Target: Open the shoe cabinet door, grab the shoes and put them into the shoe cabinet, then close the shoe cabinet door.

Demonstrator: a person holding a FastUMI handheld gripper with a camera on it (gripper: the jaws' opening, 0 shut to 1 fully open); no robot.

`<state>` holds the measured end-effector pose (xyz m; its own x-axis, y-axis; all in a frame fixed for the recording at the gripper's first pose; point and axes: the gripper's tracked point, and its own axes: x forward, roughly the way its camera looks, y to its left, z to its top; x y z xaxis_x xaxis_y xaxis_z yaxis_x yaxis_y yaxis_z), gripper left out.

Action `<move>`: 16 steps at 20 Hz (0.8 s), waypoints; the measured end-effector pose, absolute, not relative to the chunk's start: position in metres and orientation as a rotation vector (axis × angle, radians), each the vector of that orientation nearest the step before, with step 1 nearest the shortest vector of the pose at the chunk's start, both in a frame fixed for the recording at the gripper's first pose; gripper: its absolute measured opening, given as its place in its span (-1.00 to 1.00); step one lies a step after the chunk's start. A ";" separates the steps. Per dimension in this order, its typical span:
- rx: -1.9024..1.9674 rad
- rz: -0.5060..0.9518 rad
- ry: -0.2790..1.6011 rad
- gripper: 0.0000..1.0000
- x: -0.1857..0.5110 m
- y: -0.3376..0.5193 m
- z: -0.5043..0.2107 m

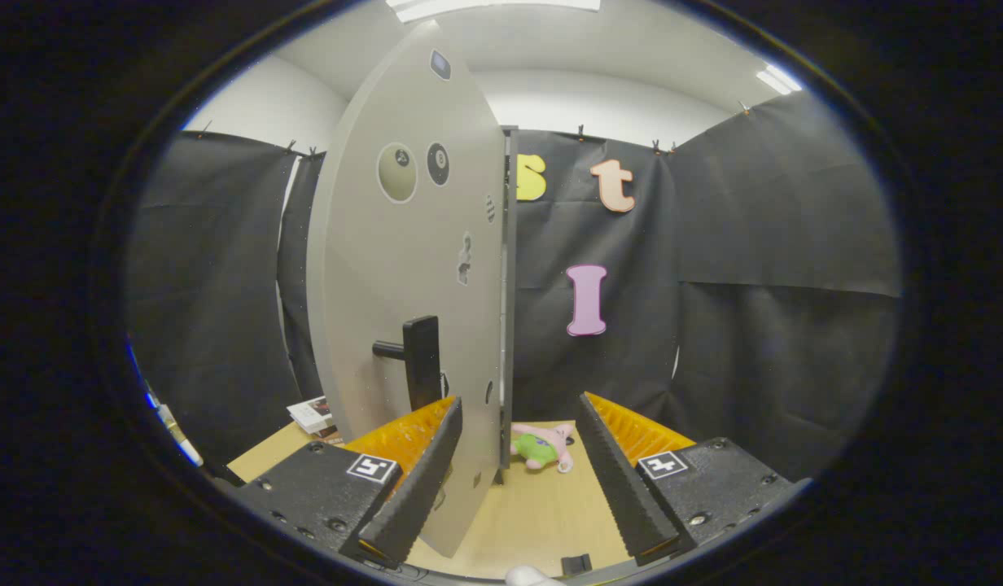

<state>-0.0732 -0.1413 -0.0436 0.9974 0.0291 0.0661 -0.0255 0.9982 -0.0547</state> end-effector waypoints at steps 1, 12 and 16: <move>-0.058 0.034 -0.069 0.86 -0.072 -0.130 -0.044; -0.063 0.215 -0.053 0.96 -0.061 0.001 -0.060; -0.059 0.220 -0.054 0.96 -0.070 0.015 -0.061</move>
<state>-0.0696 0.0153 -0.0607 0.9744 0.2197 0.0474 -0.2165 0.9742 -0.0640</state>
